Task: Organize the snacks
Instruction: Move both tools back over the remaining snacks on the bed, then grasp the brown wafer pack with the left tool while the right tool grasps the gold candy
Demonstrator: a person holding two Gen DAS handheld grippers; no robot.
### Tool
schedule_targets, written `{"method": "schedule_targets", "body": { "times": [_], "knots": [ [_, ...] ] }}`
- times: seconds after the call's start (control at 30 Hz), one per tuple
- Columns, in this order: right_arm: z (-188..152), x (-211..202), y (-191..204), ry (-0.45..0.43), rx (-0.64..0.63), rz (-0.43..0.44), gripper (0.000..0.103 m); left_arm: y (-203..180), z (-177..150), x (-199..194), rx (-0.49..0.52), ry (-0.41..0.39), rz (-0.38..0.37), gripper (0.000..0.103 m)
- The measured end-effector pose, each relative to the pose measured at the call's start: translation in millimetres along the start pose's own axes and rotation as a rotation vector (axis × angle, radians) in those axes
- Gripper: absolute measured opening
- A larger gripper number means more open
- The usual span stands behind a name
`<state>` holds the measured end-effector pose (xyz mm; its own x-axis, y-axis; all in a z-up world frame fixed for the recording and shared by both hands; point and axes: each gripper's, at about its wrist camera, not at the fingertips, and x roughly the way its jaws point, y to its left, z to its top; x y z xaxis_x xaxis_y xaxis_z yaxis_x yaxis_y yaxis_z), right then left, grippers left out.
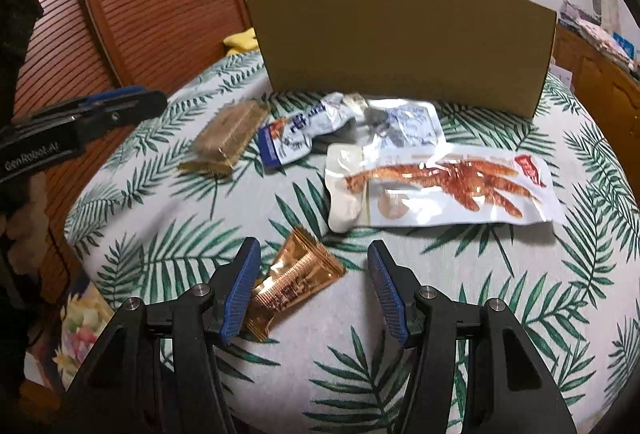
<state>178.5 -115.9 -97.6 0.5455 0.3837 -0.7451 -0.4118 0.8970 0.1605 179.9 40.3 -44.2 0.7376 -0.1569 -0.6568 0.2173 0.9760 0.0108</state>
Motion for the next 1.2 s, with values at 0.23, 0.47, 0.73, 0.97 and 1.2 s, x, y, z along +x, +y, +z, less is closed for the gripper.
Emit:
{"method": "schedule_targets", "body": {
  "times": [0.23,0.47,0.73,0.97,1.2],
  "knots": [
    [-6,-7,-6,0.017,0.016,0.009,0.057,-1,-4,10,-0.005,0.020,0.015,0.047],
    [-5,-7,-3,0.038,0.019,0.004,0.059,1,-6,16,-0.026,0.026,0.024,0.047],
    [-3,0,15,0.042,-0.039,-0.026,0.054,5,-11,14,-0.035,0.024,0.042,0.047],
    [-6,-4,20,0.055,-0.038,0.023,0.050,9,-12,15,-0.047,0.027,0.044,0.047],
    [-12,-7,26,0.073,-0.085,0.000,0.028,6,-14,18,-0.054,0.029,0.038,0.047]
  ]
}}
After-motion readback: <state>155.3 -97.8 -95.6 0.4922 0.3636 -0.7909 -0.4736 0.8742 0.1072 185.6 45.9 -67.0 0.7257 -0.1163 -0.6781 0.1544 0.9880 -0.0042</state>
